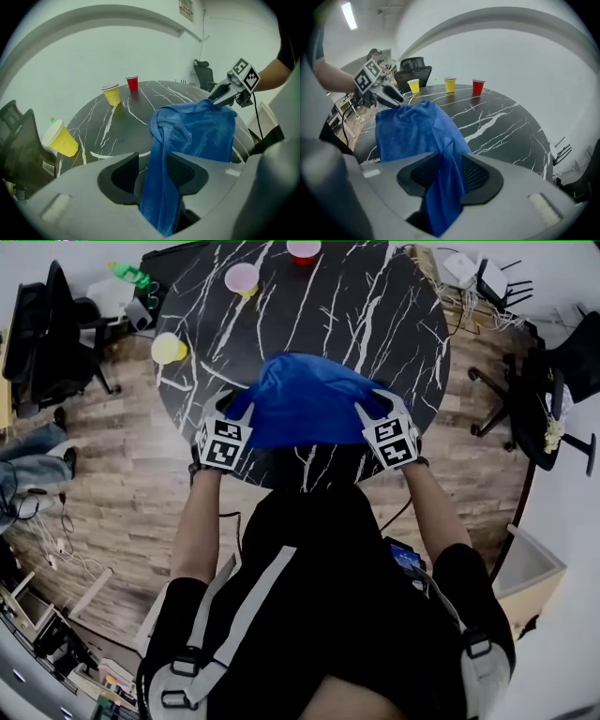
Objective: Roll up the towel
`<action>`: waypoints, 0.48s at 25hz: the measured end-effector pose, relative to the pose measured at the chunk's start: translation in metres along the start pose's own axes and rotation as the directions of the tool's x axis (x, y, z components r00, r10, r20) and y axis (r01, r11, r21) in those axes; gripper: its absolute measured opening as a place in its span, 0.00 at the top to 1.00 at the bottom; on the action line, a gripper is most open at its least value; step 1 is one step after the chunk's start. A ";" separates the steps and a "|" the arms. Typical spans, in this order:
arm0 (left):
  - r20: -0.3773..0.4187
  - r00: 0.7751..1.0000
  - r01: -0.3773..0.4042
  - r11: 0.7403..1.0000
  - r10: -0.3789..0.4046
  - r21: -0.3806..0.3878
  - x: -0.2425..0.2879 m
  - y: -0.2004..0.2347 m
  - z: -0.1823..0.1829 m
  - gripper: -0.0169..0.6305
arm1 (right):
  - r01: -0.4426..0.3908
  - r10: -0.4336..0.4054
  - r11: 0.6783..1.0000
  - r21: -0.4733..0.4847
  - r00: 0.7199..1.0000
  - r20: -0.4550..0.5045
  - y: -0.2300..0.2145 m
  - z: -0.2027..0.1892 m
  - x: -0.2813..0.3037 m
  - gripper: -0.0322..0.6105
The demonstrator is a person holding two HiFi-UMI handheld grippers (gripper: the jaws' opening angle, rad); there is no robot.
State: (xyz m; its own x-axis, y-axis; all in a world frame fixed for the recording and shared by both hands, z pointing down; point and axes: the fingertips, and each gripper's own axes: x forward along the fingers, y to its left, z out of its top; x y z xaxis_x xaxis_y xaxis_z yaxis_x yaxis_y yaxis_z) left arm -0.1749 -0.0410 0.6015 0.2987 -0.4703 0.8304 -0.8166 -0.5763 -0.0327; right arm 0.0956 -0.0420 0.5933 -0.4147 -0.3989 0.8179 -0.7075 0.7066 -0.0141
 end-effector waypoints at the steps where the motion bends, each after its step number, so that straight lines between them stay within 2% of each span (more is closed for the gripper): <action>1: -0.008 1.000 0.001 1.000 -0.001 -0.004 0.003 0.000 0.001 0.68 | -0.012 0.012 1.000 -0.003 1.000 0.002 0.000 0.002 0.002 0.72; 2: -0.015 1.000 0.001 1.000 -0.001 -0.006 0.006 0.001 0.002 0.68 | -0.023 0.023 1.000 -0.008 1.000 0.003 -0.001 0.004 0.004 0.74; 4: -0.022 1.000 0.004 1.000 -0.005 -0.009 0.014 0.000 0.004 0.68 | -0.031 0.031 0.999 -0.018 0.999 0.008 -0.004 0.008 0.007 0.87; 5: -0.024 1.000 0.006 1.000 -0.006 -0.009 0.017 0.000 0.005 0.68 | -0.029 0.029 0.999 -0.020 0.999 0.013 -0.008 0.009 0.007 0.90; 8: -0.034 0.999 0.011 1.000 -0.011 -0.012 0.021 -0.001 0.008 0.70 | -0.012 0.012 1.000 -0.018 1.000 0.029 -0.024 0.013 0.005 0.91; 12: -0.022 1.000 0.000 0.999 -0.001 -0.054 0.022 0.007 0.014 0.70 | 0.035 -0.034 0.999 -0.030 0.998 0.043 -0.059 0.021 0.001 0.92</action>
State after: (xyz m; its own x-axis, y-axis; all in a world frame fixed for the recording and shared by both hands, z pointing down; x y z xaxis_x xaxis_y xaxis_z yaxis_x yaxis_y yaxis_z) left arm -0.1667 -0.0647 0.6111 0.2883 -0.4548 0.8426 -0.8423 -0.5390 -0.0027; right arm 0.1254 -0.0964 0.5830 -0.4147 -0.4475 0.7923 -0.7044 0.7091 0.0318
